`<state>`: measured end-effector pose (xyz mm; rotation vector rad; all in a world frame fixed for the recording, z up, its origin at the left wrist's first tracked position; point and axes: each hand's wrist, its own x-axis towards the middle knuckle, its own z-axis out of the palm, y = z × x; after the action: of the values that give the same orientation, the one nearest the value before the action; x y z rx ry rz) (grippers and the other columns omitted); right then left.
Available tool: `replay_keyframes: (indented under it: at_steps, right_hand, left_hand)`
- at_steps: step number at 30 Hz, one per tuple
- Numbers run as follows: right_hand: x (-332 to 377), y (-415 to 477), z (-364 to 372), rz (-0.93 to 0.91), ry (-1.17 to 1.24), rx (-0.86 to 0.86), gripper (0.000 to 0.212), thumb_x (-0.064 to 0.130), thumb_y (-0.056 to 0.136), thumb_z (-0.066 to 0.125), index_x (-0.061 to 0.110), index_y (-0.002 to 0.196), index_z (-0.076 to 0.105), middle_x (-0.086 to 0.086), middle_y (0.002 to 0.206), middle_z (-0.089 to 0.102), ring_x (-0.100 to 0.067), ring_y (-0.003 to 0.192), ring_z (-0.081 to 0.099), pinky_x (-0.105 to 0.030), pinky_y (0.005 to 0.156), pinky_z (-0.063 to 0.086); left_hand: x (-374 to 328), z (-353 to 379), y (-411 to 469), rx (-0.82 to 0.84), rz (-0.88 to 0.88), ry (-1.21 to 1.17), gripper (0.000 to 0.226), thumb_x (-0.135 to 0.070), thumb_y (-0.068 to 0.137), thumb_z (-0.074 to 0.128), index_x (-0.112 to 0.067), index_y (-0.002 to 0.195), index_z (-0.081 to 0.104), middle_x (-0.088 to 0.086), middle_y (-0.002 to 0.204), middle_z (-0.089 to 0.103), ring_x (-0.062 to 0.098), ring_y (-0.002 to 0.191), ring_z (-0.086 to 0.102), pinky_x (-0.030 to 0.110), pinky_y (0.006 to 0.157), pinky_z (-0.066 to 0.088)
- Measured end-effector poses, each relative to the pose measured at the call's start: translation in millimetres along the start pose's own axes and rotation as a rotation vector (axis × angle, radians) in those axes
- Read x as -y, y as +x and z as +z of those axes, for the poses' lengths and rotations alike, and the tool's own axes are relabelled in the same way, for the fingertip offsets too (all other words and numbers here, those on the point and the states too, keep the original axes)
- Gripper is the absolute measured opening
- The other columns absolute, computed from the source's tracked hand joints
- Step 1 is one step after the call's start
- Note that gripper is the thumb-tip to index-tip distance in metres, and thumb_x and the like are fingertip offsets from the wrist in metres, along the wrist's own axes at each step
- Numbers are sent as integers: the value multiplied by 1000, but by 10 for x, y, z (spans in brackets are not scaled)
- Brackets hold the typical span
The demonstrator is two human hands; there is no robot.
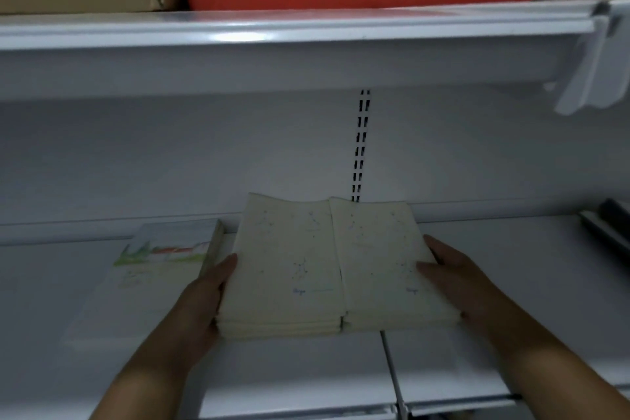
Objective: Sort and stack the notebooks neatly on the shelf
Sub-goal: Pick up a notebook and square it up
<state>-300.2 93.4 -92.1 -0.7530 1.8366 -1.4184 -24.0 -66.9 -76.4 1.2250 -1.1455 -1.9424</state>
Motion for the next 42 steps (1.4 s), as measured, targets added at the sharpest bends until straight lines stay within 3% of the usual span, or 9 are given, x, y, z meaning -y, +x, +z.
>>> replay_keyframes:
  at_steps: [4,8,13,16,26,29,31,35,42]
  right_hand:
    - [-31,36,46,-3,117,31,43,-2,81,54,22,115,63,0,101,73,-24,91,69,-35,73,52]
    - [-53,78,41,11,262,27,35,-9,84,47,21,92,64,13,75,74,-12,69,70,-31,65,52]
    - [-20,53,-38,53,377,106,34,4,87,48,16,116,62,-4,106,72,-25,94,68,-34,72,53]
    - [13,100,-80,16,249,40,30,4,91,47,16,114,63,3,98,74,-18,89,69,-37,77,51]
    - [17,418,50,81,-145,63,65,13,89,59,23,146,28,-3,153,29,-25,134,39,-43,111,34]
    - [140,419,48,-5,-481,30,64,22,91,57,25,147,25,-1,158,15,-20,142,24,-34,116,24]
    - [337,382,217,-236,-736,-17,62,31,93,51,26,147,21,2,159,2,-16,146,8,-31,118,14]
    - [440,301,836,-517,-1106,263,72,60,90,31,28,149,4,6,157,-19,-14,144,-18,-46,118,-7]
    - [225,383,964,-437,-1201,317,102,74,61,-12,20,148,-12,5,156,-21,-9,144,-17,-43,118,-10]
  left_hand:
    - [-4,8,36,-33,-6,-37,26,-29,92,49,-10,87,66,6,69,75,22,67,69,37,78,50]
    - [-18,55,25,-12,6,-46,28,-31,92,48,-11,91,67,6,71,75,20,63,71,35,72,49]
    - [-92,74,-31,-31,9,1,29,-32,94,45,-13,89,66,3,68,74,21,73,66,33,70,48]
    - [-196,123,-17,-52,-4,55,31,-31,94,45,-9,90,66,6,63,73,27,75,61,34,66,46]
    - [-358,277,161,-154,-8,158,22,-20,93,53,-1,100,61,9,65,70,26,59,61,30,58,46]
    - [-397,282,252,-247,281,579,46,-24,94,52,-10,137,42,11,133,52,21,108,55,23,89,45]
    - [-460,387,261,-188,480,1084,63,-52,93,36,-23,147,22,1,156,21,15,142,21,30,116,18]
    - [-314,573,445,-36,492,1754,125,-85,38,-26,-33,148,5,-5,159,-1,17,146,-5,45,117,0]
    - [-131,509,527,-74,477,1897,102,-68,53,-21,-32,148,-6,-2,158,-10,19,145,-13,49,115,-3]
